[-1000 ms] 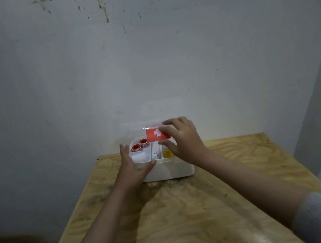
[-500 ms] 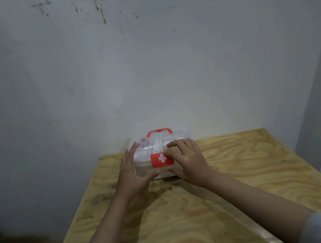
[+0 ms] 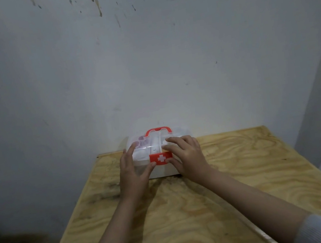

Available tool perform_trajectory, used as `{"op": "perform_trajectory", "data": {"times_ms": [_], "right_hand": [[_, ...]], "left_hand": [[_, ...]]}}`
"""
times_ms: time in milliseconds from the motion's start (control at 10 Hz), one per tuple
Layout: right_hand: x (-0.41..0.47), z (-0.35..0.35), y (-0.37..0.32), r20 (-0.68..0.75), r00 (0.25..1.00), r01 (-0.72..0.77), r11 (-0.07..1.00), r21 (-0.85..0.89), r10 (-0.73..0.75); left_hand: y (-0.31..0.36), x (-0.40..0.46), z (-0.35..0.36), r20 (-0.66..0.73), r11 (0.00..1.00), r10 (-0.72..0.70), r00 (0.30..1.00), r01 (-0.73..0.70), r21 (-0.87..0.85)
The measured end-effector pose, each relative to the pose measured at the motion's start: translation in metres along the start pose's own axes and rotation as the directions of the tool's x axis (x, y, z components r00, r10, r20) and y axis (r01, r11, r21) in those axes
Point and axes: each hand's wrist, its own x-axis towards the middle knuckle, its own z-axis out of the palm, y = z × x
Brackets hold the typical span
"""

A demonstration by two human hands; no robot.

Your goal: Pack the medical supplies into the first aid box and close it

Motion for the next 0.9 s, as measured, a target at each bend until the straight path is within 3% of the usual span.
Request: {"op": "perform_trajectory", "data": {"times_ms": [200,500,600,800,900], "right_hand": [[-0.002,0.01,-0.002,-0.055,0.998,-0.032,0.999,-0.008,0.032],[0.023,0.021,0.015,0.029,0.996,-0.082,0.995,-0.056,0.083],[0.025,0.028,0.017,0.044,0.998,-0.048,0.989,-0.141,0.055],[0.023,0.033,0.0,0.129,0.981,-0.108,0.965,-0.237,0.142],[0.018,0.028,-0.01,0.066,0.957,-0.284,0.959,0.0,0.284]], "left_hand": [[-0.005,0.001,0.005,-0.031,0.999,0.041,0.999,-0.04,0.035],[0.0,0.034,0.02,0.025,0.997,-0.025,0.999,0.023,0.079],[0.001,0.047,0.023,0.047,0.985,-0.045,0.998,0.036,0.17],[0.026,0.057,0.027,0.077,0.909,-0.255,0.964,0.211,0.358],[0.036,0.037,0.024,0.007,0.905,-0.344,0.939,0.329,0.269]]}}
